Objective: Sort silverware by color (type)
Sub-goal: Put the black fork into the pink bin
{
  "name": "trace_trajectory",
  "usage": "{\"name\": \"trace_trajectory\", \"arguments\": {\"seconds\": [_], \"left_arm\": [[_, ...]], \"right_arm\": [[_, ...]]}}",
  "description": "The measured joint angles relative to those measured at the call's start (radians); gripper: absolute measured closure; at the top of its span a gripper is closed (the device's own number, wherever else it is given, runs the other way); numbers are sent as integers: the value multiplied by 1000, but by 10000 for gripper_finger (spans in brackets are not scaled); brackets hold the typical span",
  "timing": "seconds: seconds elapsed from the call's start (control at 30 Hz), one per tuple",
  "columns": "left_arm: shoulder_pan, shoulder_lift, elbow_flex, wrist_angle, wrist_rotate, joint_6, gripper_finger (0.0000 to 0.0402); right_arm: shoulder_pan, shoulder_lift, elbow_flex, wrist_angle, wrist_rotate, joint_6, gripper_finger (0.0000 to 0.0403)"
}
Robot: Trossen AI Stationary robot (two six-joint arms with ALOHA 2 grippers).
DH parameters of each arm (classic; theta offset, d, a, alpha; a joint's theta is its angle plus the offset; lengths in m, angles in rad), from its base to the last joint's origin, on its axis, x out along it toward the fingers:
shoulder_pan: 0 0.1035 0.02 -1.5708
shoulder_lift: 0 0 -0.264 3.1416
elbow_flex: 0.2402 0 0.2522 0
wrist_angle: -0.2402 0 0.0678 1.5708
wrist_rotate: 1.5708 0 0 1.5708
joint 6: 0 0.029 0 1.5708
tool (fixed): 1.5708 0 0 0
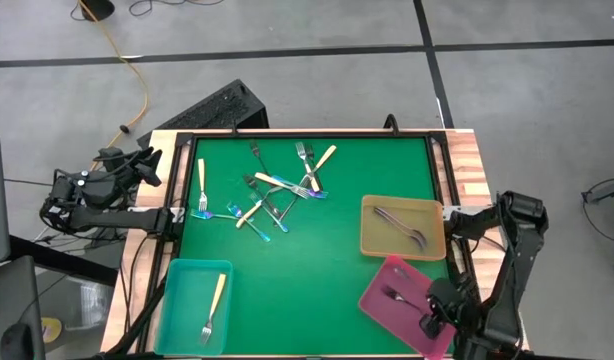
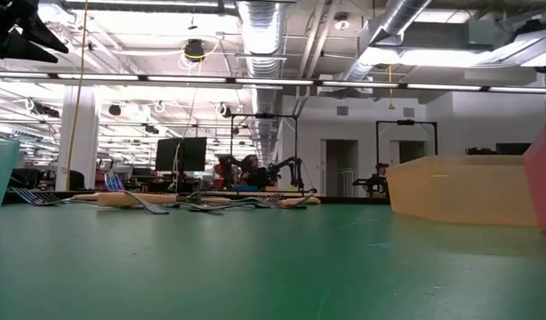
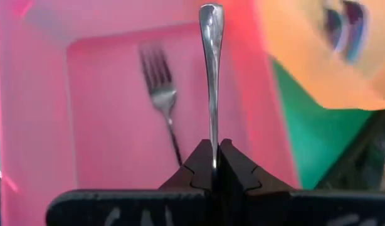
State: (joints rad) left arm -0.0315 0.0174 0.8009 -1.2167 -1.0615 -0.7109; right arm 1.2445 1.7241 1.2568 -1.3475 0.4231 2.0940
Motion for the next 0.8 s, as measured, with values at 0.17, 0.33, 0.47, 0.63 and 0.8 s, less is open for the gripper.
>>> {"name": "trace_trajectory", "arguments": {"seconds": [0.17, 0.33, 0.47, 0.63, 0.8], "left_arm": [[0, 0, 0, 0, -1, 0, 243], [0, 0, 0, 0, -1, 0, 243], [0, 0, 0, 0, -1, 0, 243], [0, 0, 0, 0, -6, 0, 243], [0, 0, 0, 0, -10, 0, 243]], "right_arm": [[20, 80, 0, 57, 24, -17, 371], [41, 133, 0, 85, 47, 15, 371], [52, 147, -6, 103, 54, 16, 371], [47, 147, -27, 160, 60, 16, 371], [28, 146, -39, 201, 61, 3, 371]]}}
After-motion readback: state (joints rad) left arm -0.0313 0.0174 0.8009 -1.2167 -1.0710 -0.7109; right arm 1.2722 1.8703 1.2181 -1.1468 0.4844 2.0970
